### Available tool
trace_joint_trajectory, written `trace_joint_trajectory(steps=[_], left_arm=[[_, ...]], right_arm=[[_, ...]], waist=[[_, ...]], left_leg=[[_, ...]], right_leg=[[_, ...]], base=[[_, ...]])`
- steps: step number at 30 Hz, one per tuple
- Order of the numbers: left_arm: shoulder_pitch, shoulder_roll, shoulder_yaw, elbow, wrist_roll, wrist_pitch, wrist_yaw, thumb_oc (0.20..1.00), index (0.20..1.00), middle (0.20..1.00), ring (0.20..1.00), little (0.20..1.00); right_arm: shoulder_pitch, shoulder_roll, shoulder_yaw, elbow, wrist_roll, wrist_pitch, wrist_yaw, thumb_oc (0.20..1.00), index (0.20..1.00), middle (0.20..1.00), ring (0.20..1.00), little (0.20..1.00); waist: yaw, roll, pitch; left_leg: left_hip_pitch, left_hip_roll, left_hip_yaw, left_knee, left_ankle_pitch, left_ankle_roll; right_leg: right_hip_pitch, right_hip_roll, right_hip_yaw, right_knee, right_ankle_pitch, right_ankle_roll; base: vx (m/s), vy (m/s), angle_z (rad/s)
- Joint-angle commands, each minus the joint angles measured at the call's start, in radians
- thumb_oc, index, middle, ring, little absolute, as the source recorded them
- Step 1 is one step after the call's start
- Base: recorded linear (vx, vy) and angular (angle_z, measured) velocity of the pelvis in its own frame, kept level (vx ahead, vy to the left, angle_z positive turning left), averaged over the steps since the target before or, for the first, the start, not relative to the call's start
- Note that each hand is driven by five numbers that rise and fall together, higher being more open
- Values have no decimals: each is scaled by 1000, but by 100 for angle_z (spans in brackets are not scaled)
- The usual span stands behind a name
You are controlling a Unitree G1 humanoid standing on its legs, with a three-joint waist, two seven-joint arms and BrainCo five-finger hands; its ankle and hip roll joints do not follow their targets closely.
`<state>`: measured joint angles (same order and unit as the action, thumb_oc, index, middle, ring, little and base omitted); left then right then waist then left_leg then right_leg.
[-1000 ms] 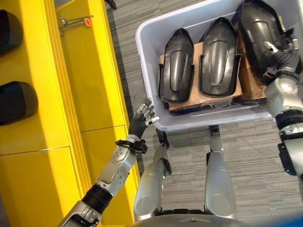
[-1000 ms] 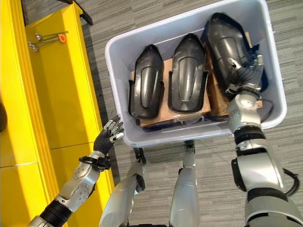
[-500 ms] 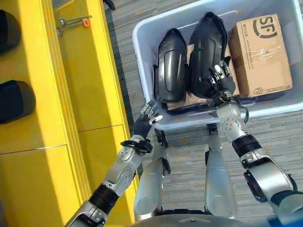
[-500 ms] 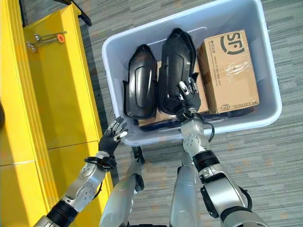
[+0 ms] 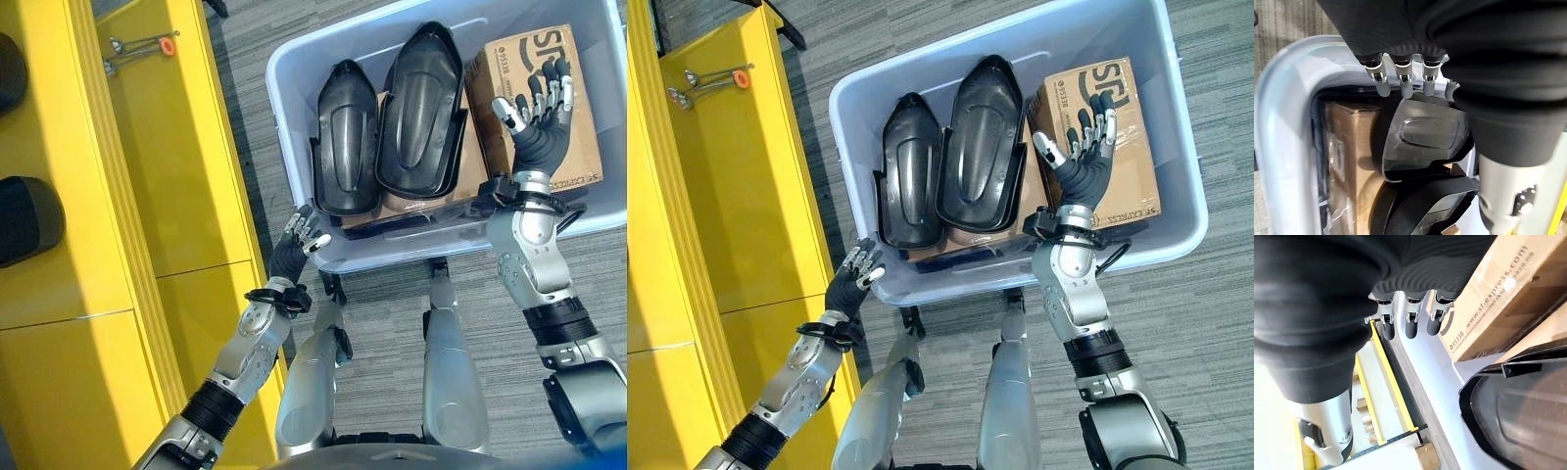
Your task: Move parts from the plastic box to the shelf.
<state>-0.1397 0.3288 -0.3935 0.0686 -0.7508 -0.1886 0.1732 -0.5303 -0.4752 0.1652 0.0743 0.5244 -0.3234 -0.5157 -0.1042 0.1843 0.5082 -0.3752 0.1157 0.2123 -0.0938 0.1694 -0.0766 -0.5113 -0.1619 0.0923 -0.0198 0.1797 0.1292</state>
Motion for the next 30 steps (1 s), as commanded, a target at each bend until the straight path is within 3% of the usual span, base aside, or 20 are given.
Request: trace_joint_trajectory(steps=[1,8,30], left_arm=[[5,62,-2,-48,49,-54,6,1000,1000,1000,1000,1000],[24,63,4,-54,65,-57,10,1000,1000,1000,1000,1000],[9,52,-19,-36,65,-69,29,1000,1000,1000,1000,1000]], right_arm=[[-2,13,-40,-87,-78,-52,1,1000,1000,1000,1000,1000],[67,41,-34,-140,-118,-50,-4,1000,1000,1000,1000,1000],[15,99,15,101,-94,-6,-56,1000,1000,1000,1000,1000]], waist=[[0,-23,-6],[-5,-24,-9],[11,-12,-9]], left_leg=[[127,63,-61,8,-97,-64],[130,63,-62,7,-98,-65],[126,57,-72,7,-99,-62]], right_leg=[[-113,-39,-4,288,-194,15],[-107,-41,-7,279,-190,16],[-104,-44,-8,273,-183,14]], base=[[0,0,0],[0,0,0],[0,0,0]])
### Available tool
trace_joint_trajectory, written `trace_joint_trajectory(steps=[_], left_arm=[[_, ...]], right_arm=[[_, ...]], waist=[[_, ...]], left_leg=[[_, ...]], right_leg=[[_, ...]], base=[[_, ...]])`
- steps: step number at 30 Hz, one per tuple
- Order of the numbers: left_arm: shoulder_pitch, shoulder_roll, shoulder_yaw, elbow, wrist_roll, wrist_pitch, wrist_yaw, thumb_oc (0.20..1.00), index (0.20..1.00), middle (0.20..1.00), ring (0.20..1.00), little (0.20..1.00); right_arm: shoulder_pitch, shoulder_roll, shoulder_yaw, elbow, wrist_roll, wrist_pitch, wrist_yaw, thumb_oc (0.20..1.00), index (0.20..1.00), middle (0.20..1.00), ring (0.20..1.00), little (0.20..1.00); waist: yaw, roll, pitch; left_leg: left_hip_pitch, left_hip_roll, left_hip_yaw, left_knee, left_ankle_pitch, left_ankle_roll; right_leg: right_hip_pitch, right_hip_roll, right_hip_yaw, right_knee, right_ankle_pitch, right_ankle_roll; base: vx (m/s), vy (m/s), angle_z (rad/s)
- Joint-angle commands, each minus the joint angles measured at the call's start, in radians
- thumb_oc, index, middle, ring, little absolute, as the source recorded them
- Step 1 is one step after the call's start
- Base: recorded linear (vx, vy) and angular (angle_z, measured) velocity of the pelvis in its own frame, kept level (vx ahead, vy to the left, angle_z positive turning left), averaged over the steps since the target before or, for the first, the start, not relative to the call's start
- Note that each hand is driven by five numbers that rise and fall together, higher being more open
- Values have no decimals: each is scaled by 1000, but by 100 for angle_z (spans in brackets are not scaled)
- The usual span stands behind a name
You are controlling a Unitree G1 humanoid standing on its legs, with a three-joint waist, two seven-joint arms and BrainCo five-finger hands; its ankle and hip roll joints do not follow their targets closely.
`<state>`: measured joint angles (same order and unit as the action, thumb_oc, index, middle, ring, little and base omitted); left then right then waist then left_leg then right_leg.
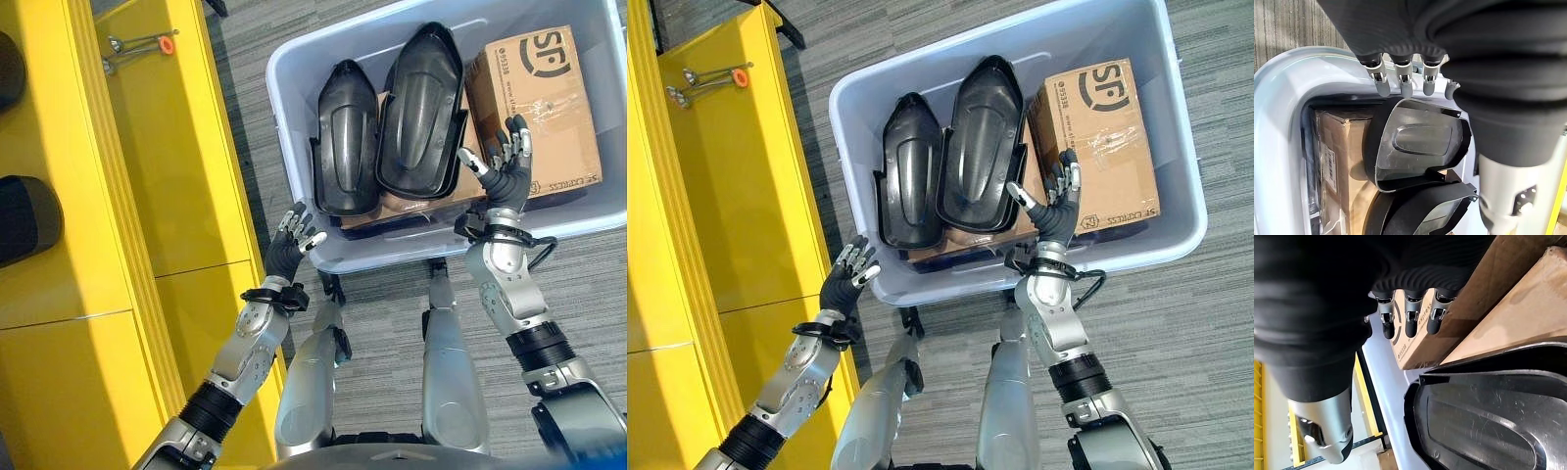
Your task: Move parts from the plastic box to the shelf.
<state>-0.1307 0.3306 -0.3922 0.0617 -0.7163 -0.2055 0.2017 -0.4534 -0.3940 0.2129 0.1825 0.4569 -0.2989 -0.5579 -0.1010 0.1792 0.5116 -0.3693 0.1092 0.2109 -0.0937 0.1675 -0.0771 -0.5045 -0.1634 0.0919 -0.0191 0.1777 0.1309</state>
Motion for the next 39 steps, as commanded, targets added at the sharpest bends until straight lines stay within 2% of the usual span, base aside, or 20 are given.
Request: trace_joint_trajectory(steps=[1,22,39], left_arm=[[-2,50,-21,-30,31,-52,1,1000,1000,1000,1000,1000],[-6,44,-33,-22,34,-57,6,1000,1000,1000,1000,1000],[0,43,-40,-25,25,-62,15,1000,1000,1000,1000,1000]], right_arm=[[-65,21,-30,1,-22,-30,-12,1000,1000,1000,1000,1000],[-79,50,38,-14,-44,-18,7,1000,1000,1000,1000,1000],[-122,71,54,103,11,-13,7,1000,1000,1000,1000,1000]], waist=[[9,-6,-12],[18,-11,-15],[30,-9,-10]], left_leg=[[120,63,-70,6,-97,-61],[114,60,-81,6,-93,-63],[105,53,-86,6,-93,-60]], right_leg=[[-110,-44,-8,272,-181,12],[-100,-48,-22,257,-172,14],[-101,-52,-23,251,-166,14]], base=[[0,0,0],[0,0,0],[-3,4,1]])
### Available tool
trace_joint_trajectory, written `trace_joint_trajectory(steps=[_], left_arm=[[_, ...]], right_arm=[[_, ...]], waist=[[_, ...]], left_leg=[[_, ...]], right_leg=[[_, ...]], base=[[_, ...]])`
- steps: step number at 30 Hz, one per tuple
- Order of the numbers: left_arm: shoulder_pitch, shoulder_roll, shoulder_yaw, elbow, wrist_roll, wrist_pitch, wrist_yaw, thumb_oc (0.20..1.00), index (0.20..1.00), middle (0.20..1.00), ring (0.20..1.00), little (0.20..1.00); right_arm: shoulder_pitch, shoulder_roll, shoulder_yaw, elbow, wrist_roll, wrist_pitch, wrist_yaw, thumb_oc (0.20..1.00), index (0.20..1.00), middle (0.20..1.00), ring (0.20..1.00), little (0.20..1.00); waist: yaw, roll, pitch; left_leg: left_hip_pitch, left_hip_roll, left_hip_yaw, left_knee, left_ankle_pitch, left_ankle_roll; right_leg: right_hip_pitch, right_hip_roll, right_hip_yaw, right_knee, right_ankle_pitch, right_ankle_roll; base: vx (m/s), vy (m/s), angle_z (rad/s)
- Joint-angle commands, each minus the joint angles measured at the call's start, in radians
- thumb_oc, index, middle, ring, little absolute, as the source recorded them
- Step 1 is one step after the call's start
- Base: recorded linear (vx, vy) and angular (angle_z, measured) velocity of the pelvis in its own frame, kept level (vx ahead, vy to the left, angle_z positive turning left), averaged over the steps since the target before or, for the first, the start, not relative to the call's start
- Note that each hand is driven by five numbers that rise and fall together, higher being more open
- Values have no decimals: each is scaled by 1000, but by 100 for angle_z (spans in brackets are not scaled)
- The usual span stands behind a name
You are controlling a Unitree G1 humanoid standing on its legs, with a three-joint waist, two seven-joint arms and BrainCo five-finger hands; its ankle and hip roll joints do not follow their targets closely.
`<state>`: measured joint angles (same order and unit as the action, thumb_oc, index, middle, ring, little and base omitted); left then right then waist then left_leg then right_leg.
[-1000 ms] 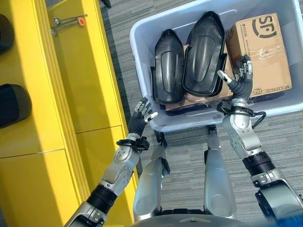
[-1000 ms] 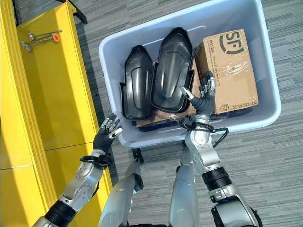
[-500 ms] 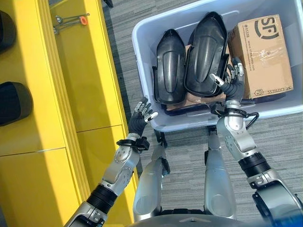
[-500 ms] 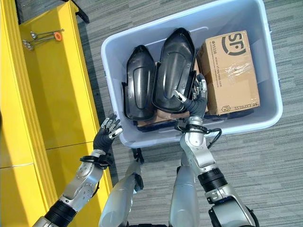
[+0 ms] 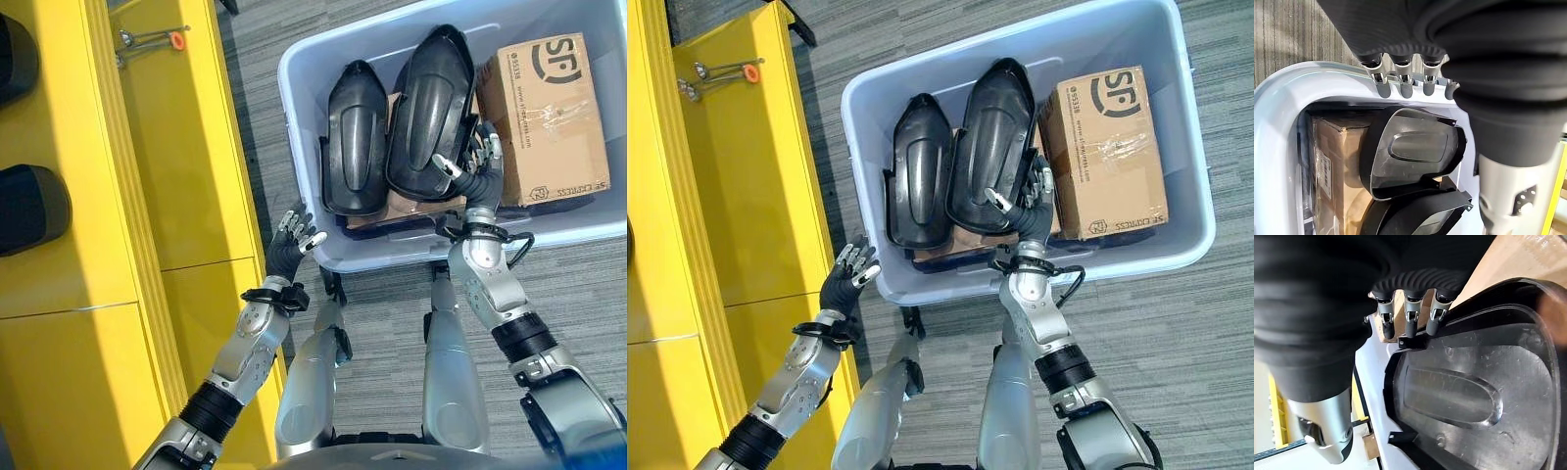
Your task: Move parts from the plastic box to the shelf.
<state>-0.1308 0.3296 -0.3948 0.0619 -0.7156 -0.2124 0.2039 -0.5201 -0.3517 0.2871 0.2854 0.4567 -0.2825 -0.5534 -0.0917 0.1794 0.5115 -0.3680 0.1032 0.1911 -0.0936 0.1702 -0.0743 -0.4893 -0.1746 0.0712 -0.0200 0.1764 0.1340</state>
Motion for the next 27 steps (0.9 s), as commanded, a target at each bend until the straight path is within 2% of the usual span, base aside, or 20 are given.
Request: trace_joint_trajectory(steps=[1,27], left_arm=[[0,43,-38,-23,23,-56,13,1000,1000,1000,1000,1000],[-21,38,-56,-8,12,-53,9,1000,1000,1000,1000,1000]], right_arm=[[-58,30,-20,9,15,-28,3,1000,1000,1000,1000,1000],[-167,47,37,100,72,-13,46,1000,1000,1000,1000,1000]], waist=[[22,-9,-10],[39,-7,-9]], left_leg=[[104,59,-67,6,-96,-63],[98,56,-73,6,-93,-61]], right_leg=[[-116,-41,-2,252,-164,11],[-124,-42,-3,255,-160,10]], base=[[0,0,0],[0,0,0]])
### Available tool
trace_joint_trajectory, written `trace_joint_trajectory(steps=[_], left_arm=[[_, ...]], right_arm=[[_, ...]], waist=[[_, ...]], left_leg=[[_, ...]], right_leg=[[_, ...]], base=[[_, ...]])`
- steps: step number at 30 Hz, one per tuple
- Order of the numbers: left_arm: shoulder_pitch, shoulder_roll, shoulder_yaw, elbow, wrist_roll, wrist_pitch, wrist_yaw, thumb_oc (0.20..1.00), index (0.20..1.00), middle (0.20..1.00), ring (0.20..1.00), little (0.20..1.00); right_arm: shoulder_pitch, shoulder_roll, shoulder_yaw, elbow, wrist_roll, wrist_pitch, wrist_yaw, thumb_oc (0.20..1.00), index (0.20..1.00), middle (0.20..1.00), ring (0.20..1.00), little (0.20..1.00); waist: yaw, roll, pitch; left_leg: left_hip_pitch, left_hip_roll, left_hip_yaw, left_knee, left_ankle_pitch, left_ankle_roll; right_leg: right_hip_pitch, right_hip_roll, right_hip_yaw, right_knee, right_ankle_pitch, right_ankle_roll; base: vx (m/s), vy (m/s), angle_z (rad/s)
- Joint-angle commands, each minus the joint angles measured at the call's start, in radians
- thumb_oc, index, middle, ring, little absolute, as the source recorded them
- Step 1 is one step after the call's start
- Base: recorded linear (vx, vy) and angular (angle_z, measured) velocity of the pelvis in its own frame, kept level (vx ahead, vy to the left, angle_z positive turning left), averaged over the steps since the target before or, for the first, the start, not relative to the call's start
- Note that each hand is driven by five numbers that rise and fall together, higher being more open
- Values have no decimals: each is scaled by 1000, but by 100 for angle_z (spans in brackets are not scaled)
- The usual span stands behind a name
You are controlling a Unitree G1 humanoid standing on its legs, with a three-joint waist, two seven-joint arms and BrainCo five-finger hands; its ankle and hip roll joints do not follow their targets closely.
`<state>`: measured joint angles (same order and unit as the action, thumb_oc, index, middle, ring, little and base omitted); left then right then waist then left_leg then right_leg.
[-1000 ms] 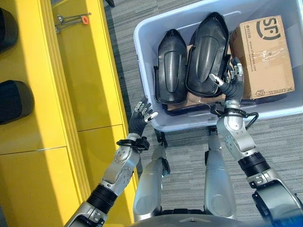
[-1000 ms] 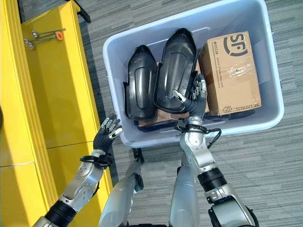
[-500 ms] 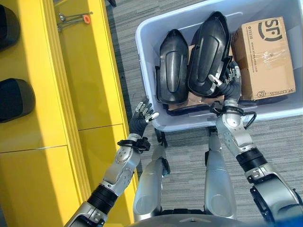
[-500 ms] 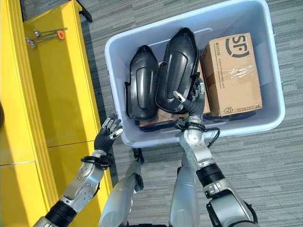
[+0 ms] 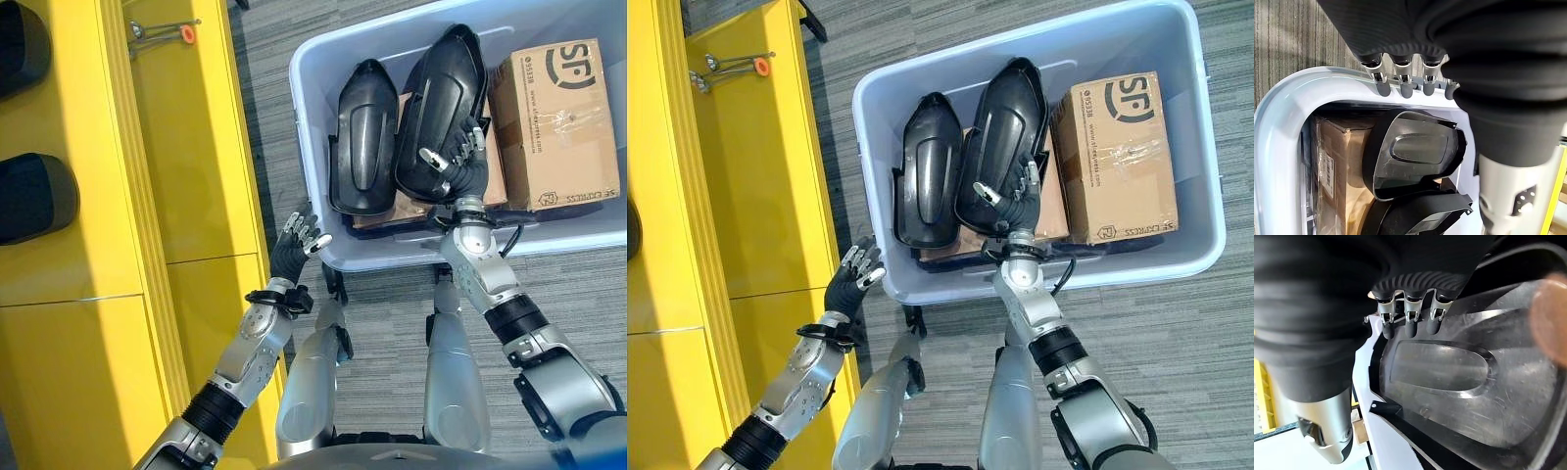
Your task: Move parts from the plastic box to the shelf.
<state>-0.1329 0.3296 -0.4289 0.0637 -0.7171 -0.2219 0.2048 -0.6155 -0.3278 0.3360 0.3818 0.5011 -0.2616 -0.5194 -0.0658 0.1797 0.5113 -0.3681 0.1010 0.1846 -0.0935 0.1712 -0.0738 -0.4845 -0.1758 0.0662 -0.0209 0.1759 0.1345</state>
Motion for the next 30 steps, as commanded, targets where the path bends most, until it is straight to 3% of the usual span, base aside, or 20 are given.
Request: trace_joint_trajectory(steps=[1,4,6,15,30], left_arm=[[-19,38,-22,-10,13,-44,8,1000,1000,1000,1000,1000],[-19,38,-22,-10,13,-44,8,1000,1000,1000,1000,1000],[-23,41,-30,-5,7,-41,2,1000,1000,1000,1000,1000],[-28,38,-37,5,-4,-38,-4,1000,1000,1000,1000,1000],[-30,33,-26,7,4,-39,10,1000,1000,1000,1000,1000]], right_arm=[[-72,23,-12,4,28,-34,12,1000,1000,1000,1000,1000],[-72,23,-12,4,28,-34,12,1000,1000,1000,1000,1000],[-101,48,-20,92,142,-45,47,1000,1000,1000,1000,1000],[-145,61,-3,161,199,-39,77,1000,1000,1000,1000,1000],[-120,65,44,-9,130,-51,72,1000,1000,1000,1000,1000]], waist=[[13,-8,-8],[13,-8,-8],[21,-2,-8],[31,4,-9],[29,-7,-10]], left_leg=[[98,58,-67,6,-94,-61],[98,58,-67,6,-94,-61],[97,56,-71,6,-95,-60],[96,55,-72,6,-94,-59],[97,54,-75,6,-97,-58]], right_leg=[[-129,-41,2,256,-160,10],[-129,-41,2,256,-160,10],[-129,-43,1,256,-161,9],[-132,-42,2,260,-162,8],[-137,-41,0,266,-164,7]], base=[[0,0,0],[0,0,0],[0,0,0],[0,0,0],[0,0,0]])
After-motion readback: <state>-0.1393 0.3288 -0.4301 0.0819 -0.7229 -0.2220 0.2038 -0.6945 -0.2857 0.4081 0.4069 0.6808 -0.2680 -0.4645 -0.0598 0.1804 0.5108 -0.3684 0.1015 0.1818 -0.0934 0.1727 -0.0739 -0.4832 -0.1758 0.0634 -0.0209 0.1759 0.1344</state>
